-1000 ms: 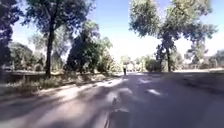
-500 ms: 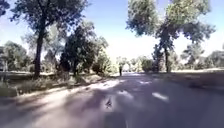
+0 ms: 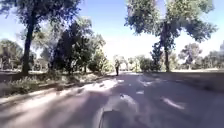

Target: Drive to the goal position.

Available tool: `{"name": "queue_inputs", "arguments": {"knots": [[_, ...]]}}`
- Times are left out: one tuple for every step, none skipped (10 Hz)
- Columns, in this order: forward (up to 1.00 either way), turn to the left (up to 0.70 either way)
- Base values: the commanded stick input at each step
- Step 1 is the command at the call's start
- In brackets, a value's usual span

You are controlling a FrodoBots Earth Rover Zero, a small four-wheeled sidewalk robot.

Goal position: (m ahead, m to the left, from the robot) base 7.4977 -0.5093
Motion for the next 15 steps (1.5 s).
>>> {"name": "queue_inputs", "arguments": {"knots": [[1.0,0.0],[1.0,-0.24],[1.0,-0.4],[1.0,-0.01],[1.0,0.0],[1.0,0.0],[1.0,0.0],[1.0,0.0],[1.0,0.0],[1.0,0.0],[1.0,0.0],[1.0,0.0],[1.0,0.0],[1.0,0.0],[1.0,0.0]]}}
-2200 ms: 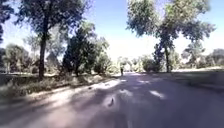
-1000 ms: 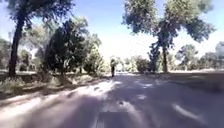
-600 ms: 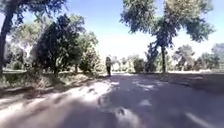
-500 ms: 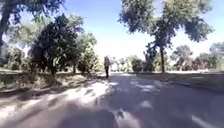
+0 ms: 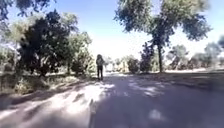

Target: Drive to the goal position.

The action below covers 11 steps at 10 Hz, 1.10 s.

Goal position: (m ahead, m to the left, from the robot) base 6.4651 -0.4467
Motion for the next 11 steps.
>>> {"name": "queue_inputs", "arguments": {"knots": [[1.0,0.0],[1.0,0.0],[1.0,0.0],[1.0,0.0],[1.0,0.0],[1.0,0.0],[1.0,0.0],[1.0,0.0],[1.0,0.0],[1.0,0.0],[1.0,0.0]]}}
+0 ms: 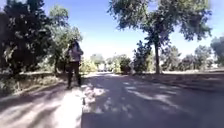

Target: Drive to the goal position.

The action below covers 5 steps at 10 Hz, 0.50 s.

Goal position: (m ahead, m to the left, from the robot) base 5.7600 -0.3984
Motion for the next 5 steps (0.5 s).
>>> {"name": "queue_inputs", "arguments": {"knots": [[1.0,0.0],[1.0,0.0],[1.0,0.0],[1.0,0.0],[1.0,0.0]]}}
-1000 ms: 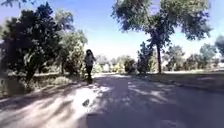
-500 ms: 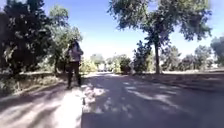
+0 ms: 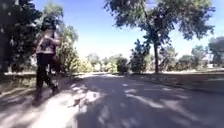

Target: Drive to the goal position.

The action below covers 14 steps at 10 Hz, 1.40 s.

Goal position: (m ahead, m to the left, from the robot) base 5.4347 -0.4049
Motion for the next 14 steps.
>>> {"name": "queue_inputs", "arguments": {"knots": [[1.0,0.13],[1.0,0.26],[1.0,0.38],[1.0,0.38],[1.0,0.09],[1.0,0.0],[1.0,0.0],[1.0,0.0],[1.0,0.0],[1.0,0.0],[1.0,0.0],[1.0,0.0],[1.0,0.0],[1.0,0.0]]}}
